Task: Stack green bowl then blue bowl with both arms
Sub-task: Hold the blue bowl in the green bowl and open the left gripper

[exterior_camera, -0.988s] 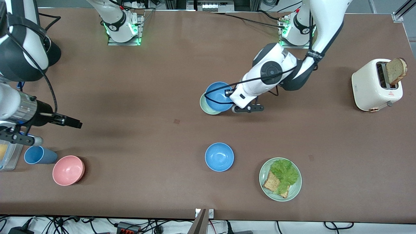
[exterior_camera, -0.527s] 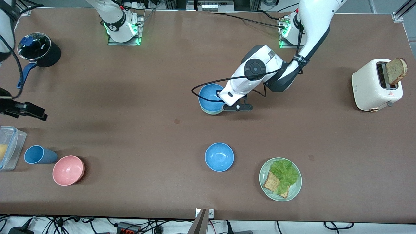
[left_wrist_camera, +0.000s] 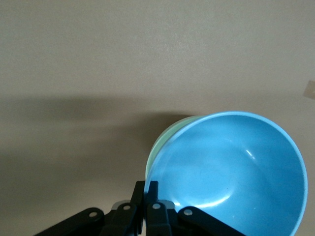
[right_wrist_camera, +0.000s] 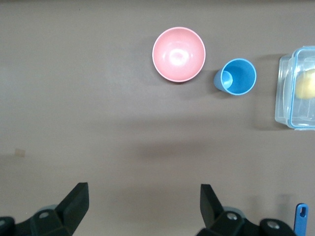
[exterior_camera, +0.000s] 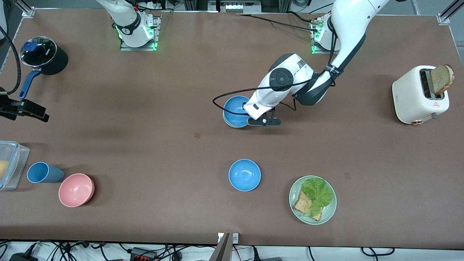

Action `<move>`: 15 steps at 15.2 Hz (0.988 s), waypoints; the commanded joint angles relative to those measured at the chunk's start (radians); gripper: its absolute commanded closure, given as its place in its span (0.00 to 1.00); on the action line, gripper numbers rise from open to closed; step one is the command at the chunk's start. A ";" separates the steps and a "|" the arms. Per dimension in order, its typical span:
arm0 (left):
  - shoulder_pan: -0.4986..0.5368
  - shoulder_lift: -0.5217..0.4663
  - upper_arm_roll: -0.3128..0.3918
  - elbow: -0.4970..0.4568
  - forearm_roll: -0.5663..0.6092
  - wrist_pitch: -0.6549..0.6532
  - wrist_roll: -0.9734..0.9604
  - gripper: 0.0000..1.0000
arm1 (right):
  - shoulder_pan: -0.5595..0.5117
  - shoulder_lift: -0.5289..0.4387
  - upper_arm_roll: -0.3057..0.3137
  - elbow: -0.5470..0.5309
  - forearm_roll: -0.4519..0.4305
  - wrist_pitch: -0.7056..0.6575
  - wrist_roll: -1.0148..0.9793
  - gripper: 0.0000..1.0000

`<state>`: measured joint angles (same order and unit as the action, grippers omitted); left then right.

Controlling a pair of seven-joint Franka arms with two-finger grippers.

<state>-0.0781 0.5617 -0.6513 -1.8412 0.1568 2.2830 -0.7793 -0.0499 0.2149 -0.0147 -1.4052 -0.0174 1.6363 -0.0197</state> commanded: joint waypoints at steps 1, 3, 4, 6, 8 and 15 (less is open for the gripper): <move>-0.019 0.021 0.010 0.022 0.029 0.003 0.000 1.00 | 0.010 -0.124 -0.011 -0.176 -0.004 0.052 -0.006 0.00; -0.020 0.023 0.010 0.022 0.030 0.003 0.000 1.00 | 0.010 -0.195 -0.011 -0.285 -0.010 0.126 -0.009 0.00; -0.020 0.026 0.010 0.022 0.030 0.003 -0.001 1.00 | 0.012 -0.215 -0.011 -0.311 -0.012 0.134 -0.011 0.00; -0.020 0.030 0.010 0.022 0.030 0.004 -0.005 1.00 | 0.010 -0.216 -0.010 -0.311 -0.012 0.129 -0.019 0.00; -0.020 0.033 0.010 0.022 0.030 0.004 -0.005 0.99 | 0.008 -0.215 -0.010 -0.308 -0.010 0.117 -0.014 0.00; -0.009 0.034 0.007 0.049 0.023 -0.016 -0.018 0.56 | 0.012 -0.196 -0.007 -0.285 -0.009 0.112 -0.008 0.00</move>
<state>-0.0922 0.5936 -0.6482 -1.8320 0.1601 2.2862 -0.7818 -0.0492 0.0280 -0.0156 -1.6847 -0.0176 1.7426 -0.0199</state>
